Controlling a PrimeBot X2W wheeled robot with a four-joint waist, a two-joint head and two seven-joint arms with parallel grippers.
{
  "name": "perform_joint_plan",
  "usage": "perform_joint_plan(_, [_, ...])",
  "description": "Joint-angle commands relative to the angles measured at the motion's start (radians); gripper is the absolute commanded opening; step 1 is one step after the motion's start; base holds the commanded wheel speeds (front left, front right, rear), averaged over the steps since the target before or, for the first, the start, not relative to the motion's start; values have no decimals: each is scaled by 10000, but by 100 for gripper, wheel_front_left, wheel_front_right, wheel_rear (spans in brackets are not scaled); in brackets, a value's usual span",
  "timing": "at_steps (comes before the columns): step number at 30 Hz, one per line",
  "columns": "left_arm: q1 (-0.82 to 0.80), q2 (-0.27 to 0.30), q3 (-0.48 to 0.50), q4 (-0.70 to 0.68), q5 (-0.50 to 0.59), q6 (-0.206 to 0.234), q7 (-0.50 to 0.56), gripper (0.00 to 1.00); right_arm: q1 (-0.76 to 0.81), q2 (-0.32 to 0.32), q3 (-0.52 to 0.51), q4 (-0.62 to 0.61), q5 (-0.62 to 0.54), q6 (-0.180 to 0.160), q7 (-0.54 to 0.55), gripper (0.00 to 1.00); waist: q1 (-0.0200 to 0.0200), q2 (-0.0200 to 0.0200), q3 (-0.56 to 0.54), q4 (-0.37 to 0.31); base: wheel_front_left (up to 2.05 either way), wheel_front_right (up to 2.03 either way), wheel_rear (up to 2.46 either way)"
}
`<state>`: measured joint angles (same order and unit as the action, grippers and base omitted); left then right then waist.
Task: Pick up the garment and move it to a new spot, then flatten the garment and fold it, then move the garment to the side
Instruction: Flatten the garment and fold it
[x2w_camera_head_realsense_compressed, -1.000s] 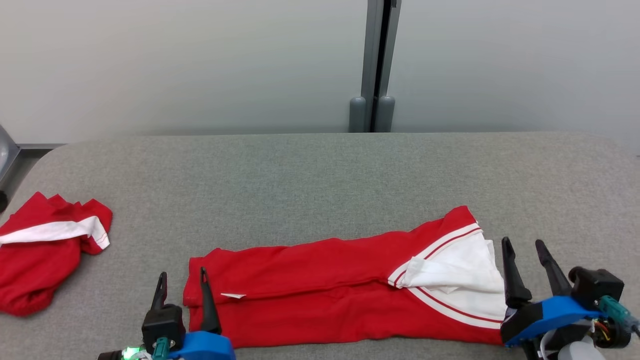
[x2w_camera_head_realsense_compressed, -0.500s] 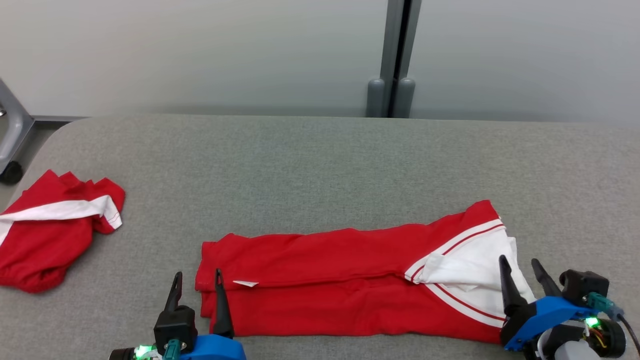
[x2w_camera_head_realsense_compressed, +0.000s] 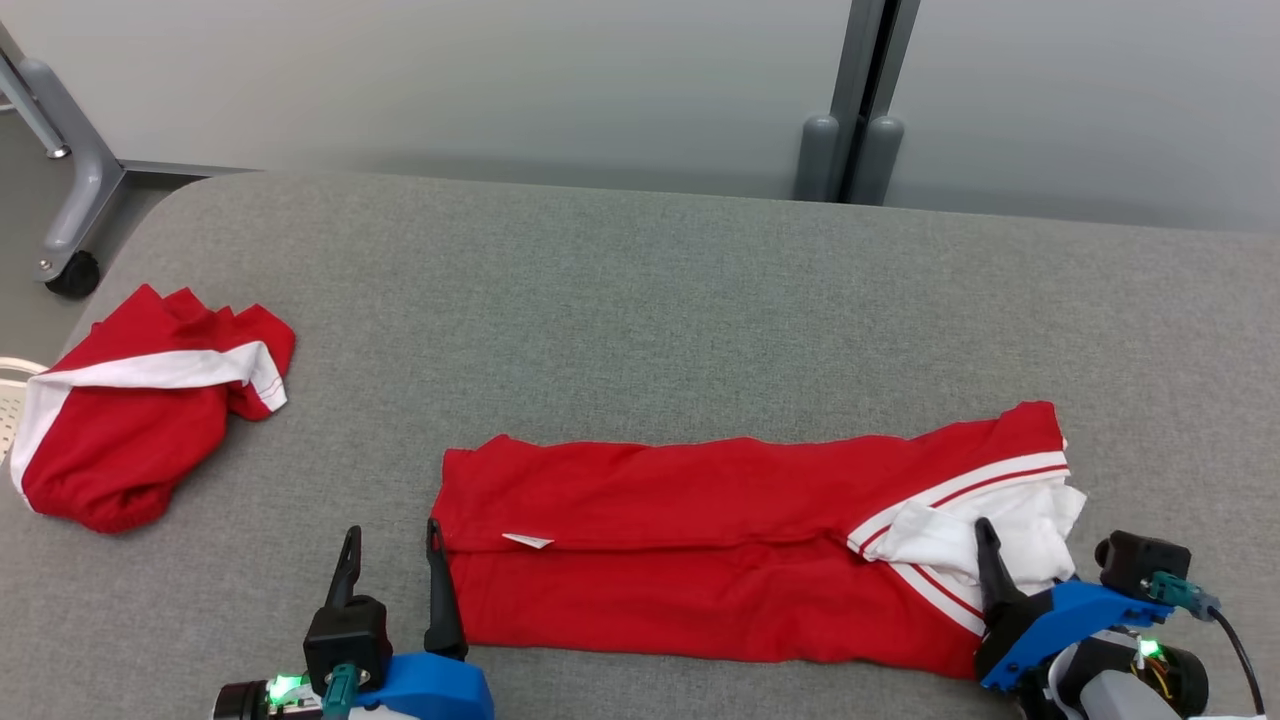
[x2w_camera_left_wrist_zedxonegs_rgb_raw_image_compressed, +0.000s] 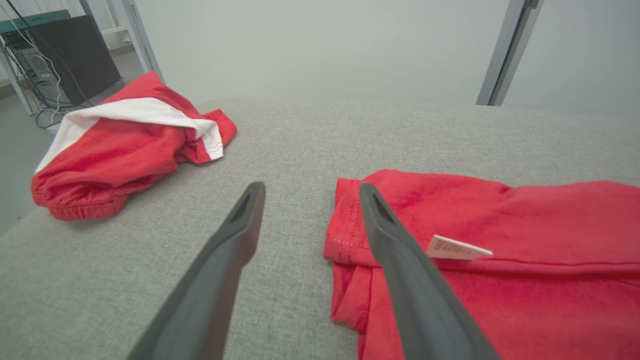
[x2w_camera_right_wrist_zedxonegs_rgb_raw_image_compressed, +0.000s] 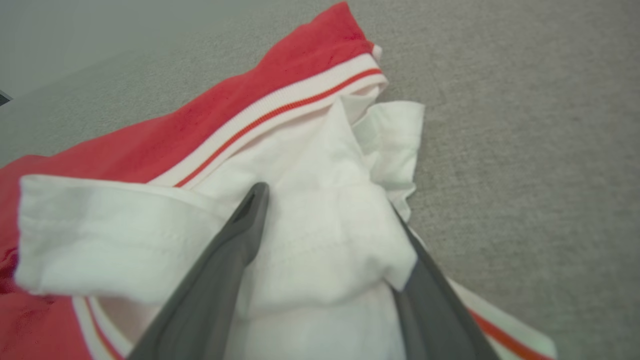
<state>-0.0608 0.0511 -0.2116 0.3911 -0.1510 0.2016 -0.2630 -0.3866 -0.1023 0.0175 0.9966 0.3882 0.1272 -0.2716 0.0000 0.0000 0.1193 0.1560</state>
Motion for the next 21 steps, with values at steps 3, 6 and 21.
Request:
perform_joint_plan(3, [-93,-11,-28,-1,-61,-9,-25,100,182,243,939,140,796,63,213,0,0,0,18,-64,0,0,0])
perform_joint_plan(6, [-95,-8,-93,41,-90,-7,-24,100,188,-113,1322,147,1263,45,175,0,0,0,-16,-162,0,0,0])
perform_joint_plan(21, [-124,-8,-347,80,-467,-61,-24,100,566,-1071,943,-1533,1415,34,60,0,0,0,-384,-1769,0,0,0])
